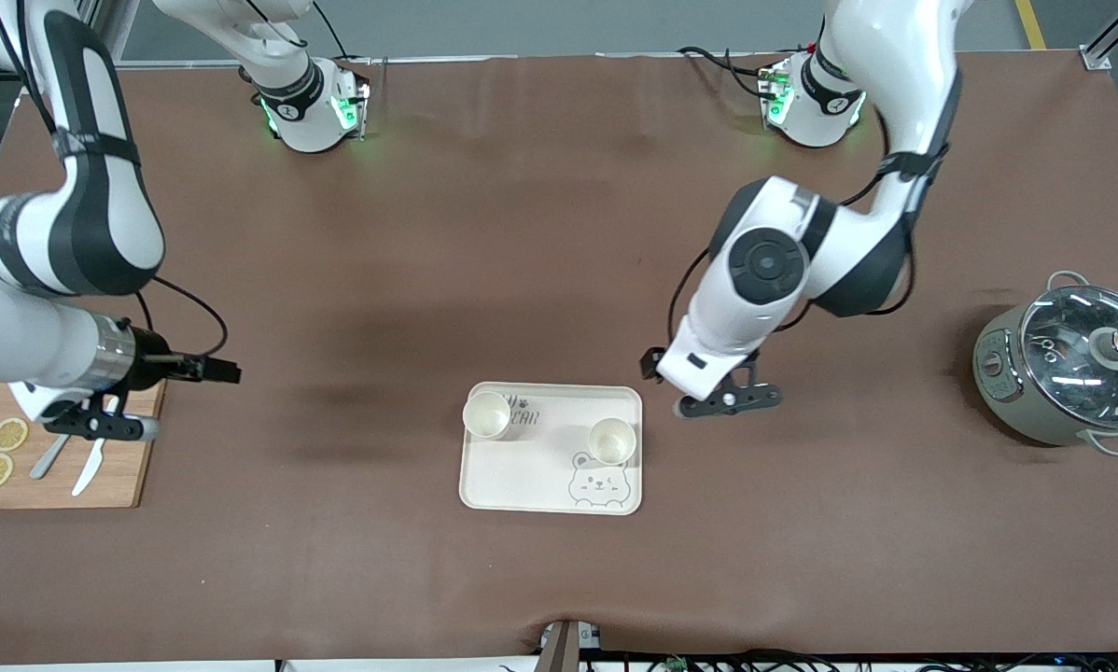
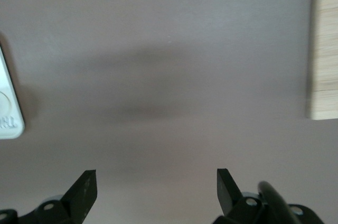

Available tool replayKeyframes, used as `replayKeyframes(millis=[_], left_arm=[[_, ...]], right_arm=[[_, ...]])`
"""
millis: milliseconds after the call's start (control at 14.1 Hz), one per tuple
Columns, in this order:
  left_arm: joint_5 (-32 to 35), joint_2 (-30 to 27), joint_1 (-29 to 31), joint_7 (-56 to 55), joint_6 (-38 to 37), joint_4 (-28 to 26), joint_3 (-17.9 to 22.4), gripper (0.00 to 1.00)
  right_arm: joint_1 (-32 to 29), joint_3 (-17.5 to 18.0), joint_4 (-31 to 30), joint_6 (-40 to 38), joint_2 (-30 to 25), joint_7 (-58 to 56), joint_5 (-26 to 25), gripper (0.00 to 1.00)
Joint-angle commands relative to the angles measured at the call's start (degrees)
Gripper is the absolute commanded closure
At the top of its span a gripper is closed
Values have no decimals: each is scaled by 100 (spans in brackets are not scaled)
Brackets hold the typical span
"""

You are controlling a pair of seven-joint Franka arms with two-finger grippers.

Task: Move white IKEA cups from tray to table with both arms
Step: 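Reach the left gripper and the right gripper toward the cups on the tray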

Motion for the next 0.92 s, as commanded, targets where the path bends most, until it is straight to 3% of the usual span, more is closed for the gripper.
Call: replayKeyframes(millis=[0,355,569,711,853], left_arm=[[61,365,-78,-293,527,89,9,0],[62,990,-113,-496,1669,185,35,15],[44,1184,-113,-496,1830,308,53,21],[44,1298,-113,-505,1987,308,53,29],[44,1430,-122,-453,2207,317,53,48]], right_arm=[[141,2,64,133,248,508,300,0],[782,2,82,625,521,2106,335,0],[1204,2,99,1319,951,3214,984,0],[1512,2,143,1548,1092,3978,1003,0],[1697,2,143,1855,1197,4525,1012,0]])
